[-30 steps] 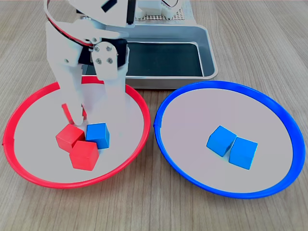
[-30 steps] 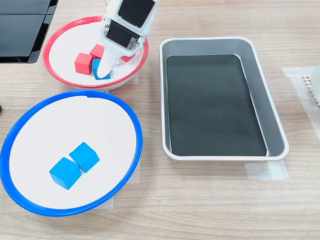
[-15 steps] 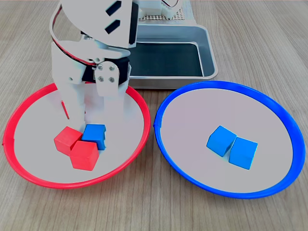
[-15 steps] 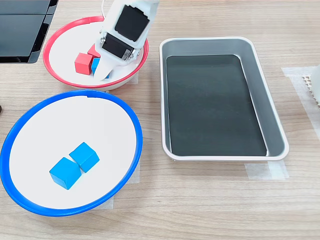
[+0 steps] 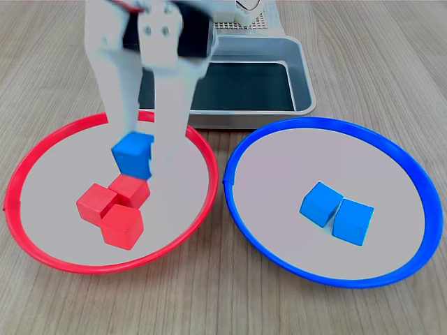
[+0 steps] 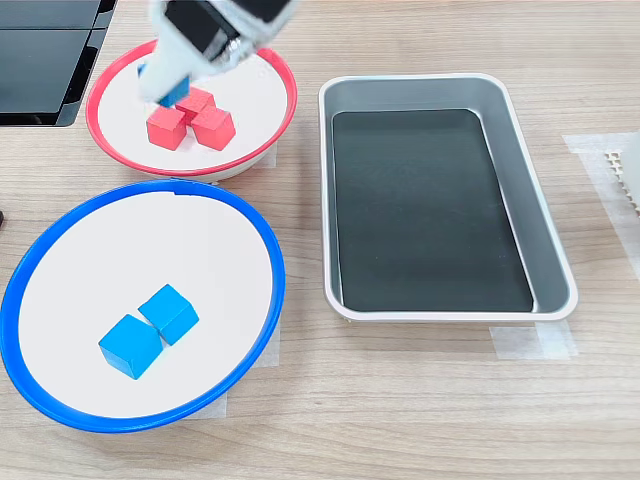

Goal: Resolve any anomalies and move all blocks to matching dishes

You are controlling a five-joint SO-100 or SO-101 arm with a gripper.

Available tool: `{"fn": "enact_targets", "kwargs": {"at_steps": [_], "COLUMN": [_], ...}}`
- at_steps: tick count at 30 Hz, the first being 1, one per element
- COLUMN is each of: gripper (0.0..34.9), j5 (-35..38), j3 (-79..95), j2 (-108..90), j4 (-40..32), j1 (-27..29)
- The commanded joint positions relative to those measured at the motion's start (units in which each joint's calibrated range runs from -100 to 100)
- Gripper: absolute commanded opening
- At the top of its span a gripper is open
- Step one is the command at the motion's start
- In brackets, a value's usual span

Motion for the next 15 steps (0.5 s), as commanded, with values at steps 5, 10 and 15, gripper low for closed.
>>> {"fn": "enact_targets", "kwargs": {"at_steps": [5,10,15], "gripper": [0.1,2.4,12.6], "j5": [-13.58,-16.02,-16.65], "j3": [1.06,3.61,5.16], "j2": [-9.25,-6.01,-3.02], "j4": [-0.75,-4.71,-7.60], "j1": [-10.43,-15.23,-16.46]}}
